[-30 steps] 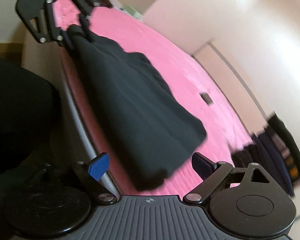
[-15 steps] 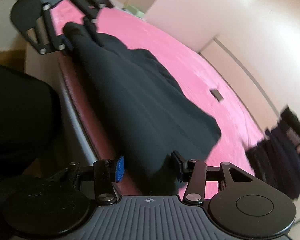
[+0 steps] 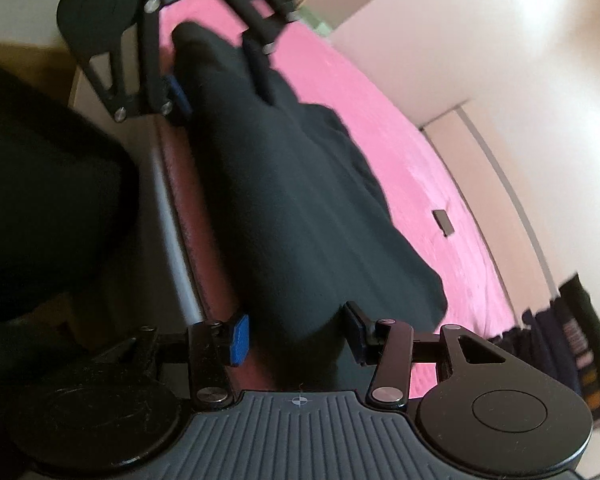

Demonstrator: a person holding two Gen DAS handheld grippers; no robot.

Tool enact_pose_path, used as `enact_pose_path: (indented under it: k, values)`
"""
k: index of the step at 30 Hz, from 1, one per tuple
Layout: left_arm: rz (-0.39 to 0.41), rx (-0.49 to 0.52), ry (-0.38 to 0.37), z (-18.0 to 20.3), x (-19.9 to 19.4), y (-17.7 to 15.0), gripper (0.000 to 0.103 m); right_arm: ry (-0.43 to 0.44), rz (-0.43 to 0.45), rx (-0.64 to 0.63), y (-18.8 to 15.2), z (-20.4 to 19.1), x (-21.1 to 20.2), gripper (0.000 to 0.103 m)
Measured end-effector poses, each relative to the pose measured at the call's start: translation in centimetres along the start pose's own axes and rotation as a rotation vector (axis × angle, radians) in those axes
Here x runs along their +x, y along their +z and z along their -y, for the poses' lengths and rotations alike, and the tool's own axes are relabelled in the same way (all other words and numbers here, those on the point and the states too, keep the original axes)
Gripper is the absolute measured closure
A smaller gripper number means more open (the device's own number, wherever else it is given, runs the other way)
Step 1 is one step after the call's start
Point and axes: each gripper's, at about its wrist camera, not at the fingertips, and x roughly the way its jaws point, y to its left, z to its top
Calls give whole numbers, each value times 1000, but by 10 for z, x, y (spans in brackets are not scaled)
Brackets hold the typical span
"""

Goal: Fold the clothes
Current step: 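Grasp the folded sweater edge with the left gripper while the right gripper grasps it too, then lift the folded sweater with both grippers and carry it to the clothes stack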

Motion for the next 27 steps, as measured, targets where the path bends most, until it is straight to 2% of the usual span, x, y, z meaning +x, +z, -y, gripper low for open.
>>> enact_pose_path:
  k: [2, 3, 5, 7, 9, 12, 14, 19, 27]
  values:
    - [-32, 59, 28, 4, 4, 2, 56, 0, -2, 0, 2, 3, 1, 59]
    - [-53, 89, 47, 5, 6, 1, 56, -9, 5, 17, 3, 8, -3, 75]
    - [-100, 139, 86, 8, 10, 0, 60, -38, 30, 63, 7, 21, -15, 78]
    - [-130, 164, 111, 8, 16, -4, 64, -62, 47, 98, 10, 31, -24, 78]
    - [-136, 150, 98, 6, 21, -4, 73, -61, 37, 75, 7, 25, -21, 78]
    - [-139, 138, 82, 5, 24, -4, 79, -58, 20, 32, 1, 12, -14, 77]
    - [-135, 103, 73, 1, 23, -5, 80, -55, 16, 27, -1, 5, -13, 74]
    - [-130, -54, 17, -23, 23, -2, 81, -62, 15, -12, -3, -7, -11, 74]
    - [-130, -27, 28, -16, 22, 2, 81, -123, -6, -188, -20, -20, -2, 74]
